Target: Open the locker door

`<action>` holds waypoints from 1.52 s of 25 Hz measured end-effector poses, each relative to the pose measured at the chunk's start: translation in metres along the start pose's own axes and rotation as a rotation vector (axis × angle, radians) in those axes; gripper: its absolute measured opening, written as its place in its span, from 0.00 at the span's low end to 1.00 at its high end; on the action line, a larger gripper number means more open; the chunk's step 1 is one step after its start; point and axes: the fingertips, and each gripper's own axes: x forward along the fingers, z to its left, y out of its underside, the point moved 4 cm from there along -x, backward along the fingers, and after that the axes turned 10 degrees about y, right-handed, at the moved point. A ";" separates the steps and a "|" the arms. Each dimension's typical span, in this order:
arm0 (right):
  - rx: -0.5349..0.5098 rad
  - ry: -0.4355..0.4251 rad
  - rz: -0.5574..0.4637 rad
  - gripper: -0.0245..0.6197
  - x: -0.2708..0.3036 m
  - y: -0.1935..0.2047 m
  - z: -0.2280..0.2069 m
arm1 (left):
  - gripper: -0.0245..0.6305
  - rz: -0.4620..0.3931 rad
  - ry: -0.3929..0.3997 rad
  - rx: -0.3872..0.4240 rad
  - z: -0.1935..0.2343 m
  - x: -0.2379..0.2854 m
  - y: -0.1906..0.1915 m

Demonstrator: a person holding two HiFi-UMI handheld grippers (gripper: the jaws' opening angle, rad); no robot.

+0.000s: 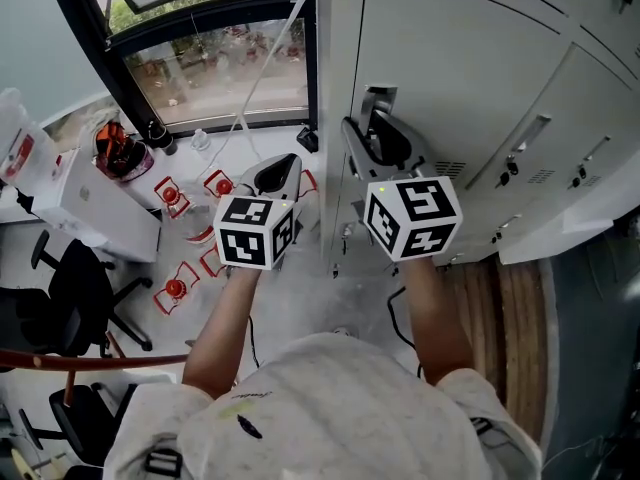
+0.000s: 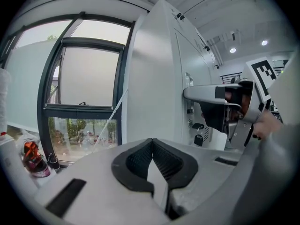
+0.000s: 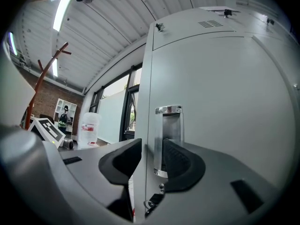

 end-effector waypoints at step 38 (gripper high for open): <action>-0.019 0.122 0.031 0.20 -0.073 -0.007 0.014 | 0.05 -0.003 0.190 0.024 -0.046 -0.021 0.001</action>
